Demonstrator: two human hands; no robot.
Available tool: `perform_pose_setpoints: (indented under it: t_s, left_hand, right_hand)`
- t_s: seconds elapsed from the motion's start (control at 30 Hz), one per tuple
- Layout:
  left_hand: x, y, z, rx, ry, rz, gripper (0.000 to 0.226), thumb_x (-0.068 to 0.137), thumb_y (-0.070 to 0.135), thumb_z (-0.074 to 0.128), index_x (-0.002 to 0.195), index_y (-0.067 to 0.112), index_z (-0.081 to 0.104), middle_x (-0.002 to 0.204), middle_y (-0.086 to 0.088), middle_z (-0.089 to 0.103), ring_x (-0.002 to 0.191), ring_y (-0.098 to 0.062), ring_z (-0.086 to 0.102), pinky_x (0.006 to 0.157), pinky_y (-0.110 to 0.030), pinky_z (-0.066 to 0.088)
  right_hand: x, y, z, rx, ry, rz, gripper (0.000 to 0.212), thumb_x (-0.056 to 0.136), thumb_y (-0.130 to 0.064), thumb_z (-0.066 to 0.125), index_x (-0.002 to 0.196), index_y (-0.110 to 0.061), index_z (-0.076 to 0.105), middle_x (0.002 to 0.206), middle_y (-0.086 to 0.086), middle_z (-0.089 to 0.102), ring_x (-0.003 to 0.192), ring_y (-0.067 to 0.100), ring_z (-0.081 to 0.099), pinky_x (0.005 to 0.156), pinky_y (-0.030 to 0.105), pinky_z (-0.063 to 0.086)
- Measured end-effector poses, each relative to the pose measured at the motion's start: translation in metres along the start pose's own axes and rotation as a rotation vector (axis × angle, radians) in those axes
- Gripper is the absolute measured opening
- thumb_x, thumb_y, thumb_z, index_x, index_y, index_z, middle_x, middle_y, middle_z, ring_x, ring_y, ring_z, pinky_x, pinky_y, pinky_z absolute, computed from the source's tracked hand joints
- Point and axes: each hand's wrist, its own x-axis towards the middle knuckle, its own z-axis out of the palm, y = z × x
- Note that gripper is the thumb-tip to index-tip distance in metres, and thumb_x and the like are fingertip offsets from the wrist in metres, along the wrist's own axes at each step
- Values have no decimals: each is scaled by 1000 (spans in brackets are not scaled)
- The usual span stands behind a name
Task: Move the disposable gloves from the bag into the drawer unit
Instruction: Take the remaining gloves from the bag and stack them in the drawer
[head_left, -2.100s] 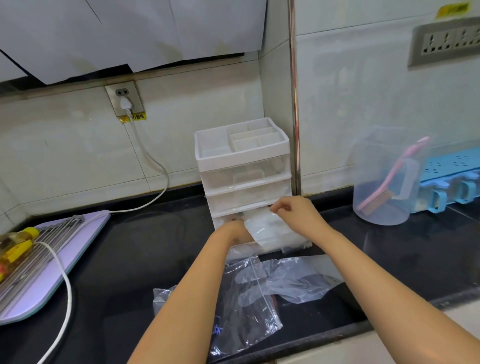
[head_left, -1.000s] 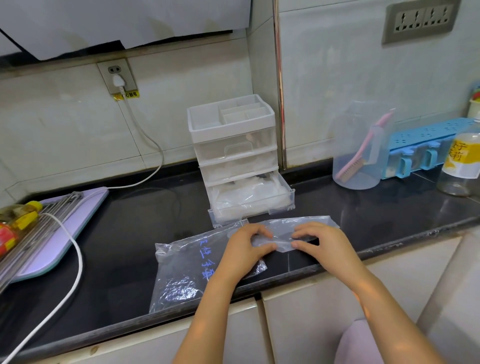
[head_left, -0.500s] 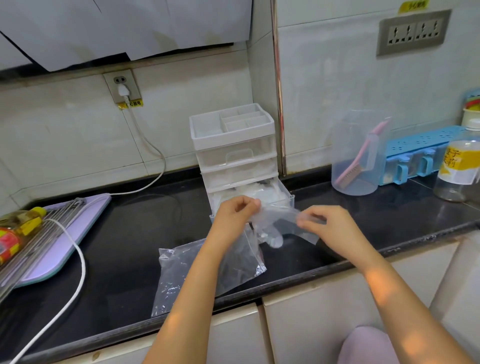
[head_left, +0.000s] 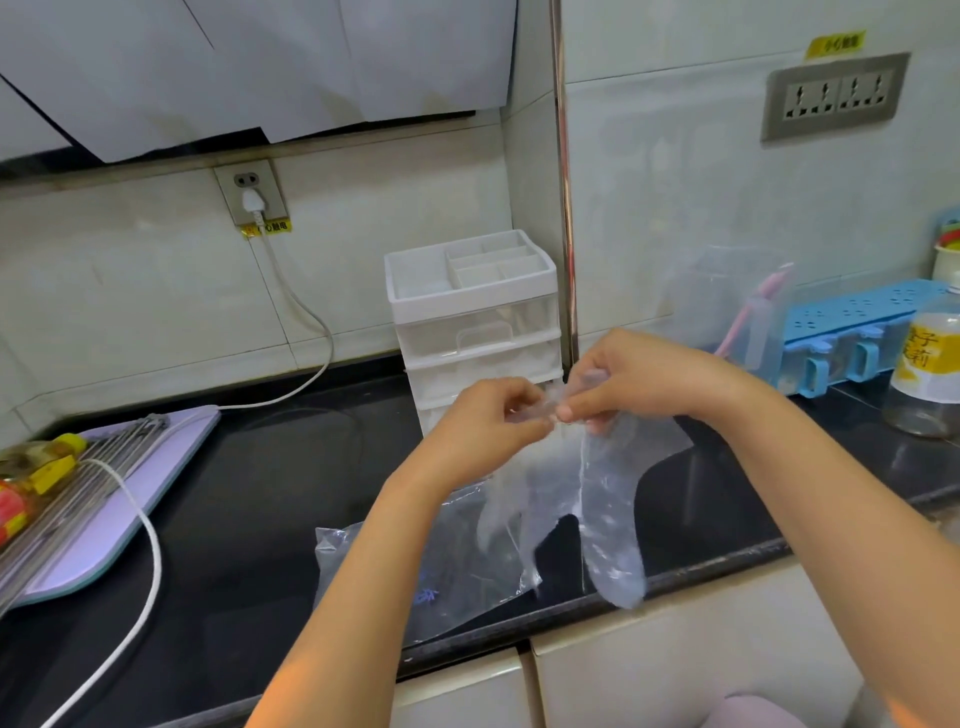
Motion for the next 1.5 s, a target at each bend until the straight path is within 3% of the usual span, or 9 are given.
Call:
perform_pose_setpoints:
  t_s: [0.27,0.37,0.47,0.63,0.77,0.93,1.13,1.3,1.5]
  left_hand:
    - [43,-45,-28,300,139,-139,18,89,7,55,89,9,73,88,-2,70,74,-12,60,65,-18,43]
    - [63,-45,-52,372,335,-92,19,93,11,55,92,4,73,91,-11,71,84,-24,64,69,-24,42]
    - [71,-33,-77,407,556,6,22,94,11,54,105,6,72,105,-7,72,99,-23,64,76,-17,37]
    - [38,-20,-74,394,719,234,17,90,10,57,100,9,70,92,0,70,84,-15,61,74,-25,44]
    - [19,-42,-48,494,533,283,12,82,3,61,93,7,65,90,1,60,83,-13,50,69,-23,35]
    - [32,-70,-27,546,157,37,17,89,13,50,83,6,64,82,-6,66,77,-25,59,73,-39,50]
    - [37,-58,-31,404,62,-132,32,95,8,38,108,14,66,88,6,58,62,-3,45,57,-14,35]
    - [55,-53,-13,328,24,-72,35,102,16,34,127,13,59,128,-2,60,117,-16,53,90,-14,34]
    - [89,-87,11,377,-318,-288,57,99,31,48,150,17,28,157,-1,24,142,-19,27,111,-29,24]
  right_hand:
    - [76,10,-6,-301,35,70,12,80,-14,73,73,-20,64,77,-7,59,73,14,56,58,20,39]
    - [111,8,-5,-253,249,-24,31,79,-12,73,57,-18,52,68,-4,58,74,19,56,58,23,37]
    - [128,6,-6,-80,541,-220,11,82,-12,69,72,-10,68,80,-3,68,80,12,61,75,22,47]
    - [110,22,6,-30,809,-534,4,82,-16,73,84,-13,72,85,-10,66,85,6,52,82,8,36]
    - [101,58,30,-90,553,-528,11,79,-8,74,87,-15,74,92,-2,70,94,15,59,90,29,44]
    - [115,77,46,-129,101,-321,15,84,-8,69,88,-22,75,111,-6,69,105,5,59,98,19,40]
    - [132,84,62,-268,-21,-208,10,86,-15,68,87,-22,74,116,-8,68,109,7,59,98,24,41]
    - [139,86,71,-306,-33,-173,11,85,-16,68,89,-23,76,114,-10,69,107,9,60,99,28,43]
    - [138,81,67,-318,-179,-112,17,90,-19,62,99,-25,76,107,-10,70,99,7,61,93,27,47]
